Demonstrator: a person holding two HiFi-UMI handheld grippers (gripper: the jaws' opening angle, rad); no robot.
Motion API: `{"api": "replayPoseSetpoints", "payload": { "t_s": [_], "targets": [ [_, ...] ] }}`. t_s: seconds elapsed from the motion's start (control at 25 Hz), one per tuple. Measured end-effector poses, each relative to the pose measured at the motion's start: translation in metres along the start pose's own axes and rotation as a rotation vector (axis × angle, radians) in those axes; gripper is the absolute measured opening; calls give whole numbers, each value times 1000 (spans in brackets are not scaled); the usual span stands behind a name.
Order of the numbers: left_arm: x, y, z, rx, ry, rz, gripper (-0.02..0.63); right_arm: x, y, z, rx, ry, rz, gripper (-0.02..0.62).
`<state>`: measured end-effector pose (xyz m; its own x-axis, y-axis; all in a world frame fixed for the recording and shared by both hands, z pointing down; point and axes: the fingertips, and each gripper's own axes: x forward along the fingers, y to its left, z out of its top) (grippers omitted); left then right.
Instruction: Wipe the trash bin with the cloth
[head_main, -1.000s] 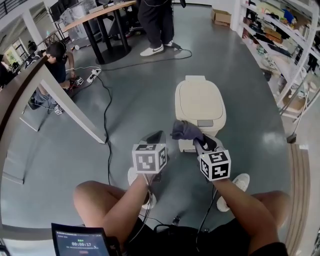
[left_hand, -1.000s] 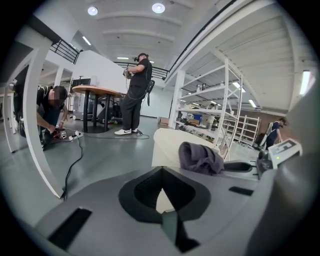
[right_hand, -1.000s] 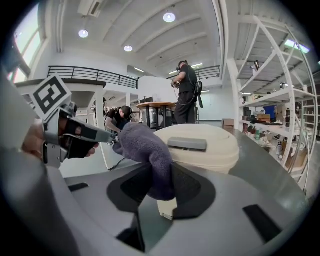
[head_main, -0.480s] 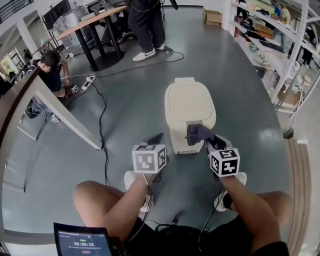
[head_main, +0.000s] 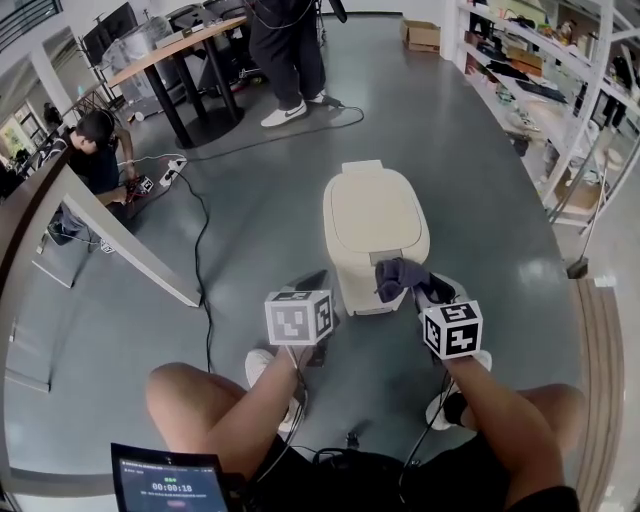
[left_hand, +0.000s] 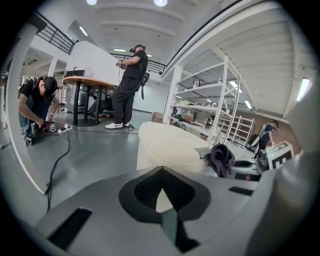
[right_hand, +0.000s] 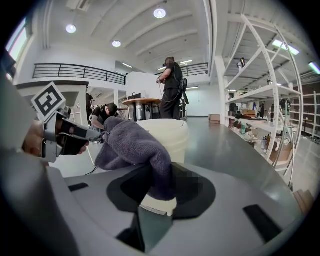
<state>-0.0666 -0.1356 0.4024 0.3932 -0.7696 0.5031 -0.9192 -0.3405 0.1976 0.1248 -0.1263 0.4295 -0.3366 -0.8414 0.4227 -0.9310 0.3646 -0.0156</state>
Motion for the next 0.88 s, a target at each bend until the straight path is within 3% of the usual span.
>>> {"api": "replayPoseSetpoints", "payload": {
  "t_s": [0.2,0.4,0.64,0.88],
  "targets": [
    [2,-8,-2,30,6,-10,-2,-10,-3,1,-14,-28,-19,115],
    [1,-7,-9,47,15,2,-1,-16,31,-3,-129,-66,58,115],
    [-6,3,-20,51,33,28,-2,0,73,-26,-175,8,148,115],
    [-10,22,-30,35,39,51,-2,30,98,-41,-174,80,172,115]
  ]
}}
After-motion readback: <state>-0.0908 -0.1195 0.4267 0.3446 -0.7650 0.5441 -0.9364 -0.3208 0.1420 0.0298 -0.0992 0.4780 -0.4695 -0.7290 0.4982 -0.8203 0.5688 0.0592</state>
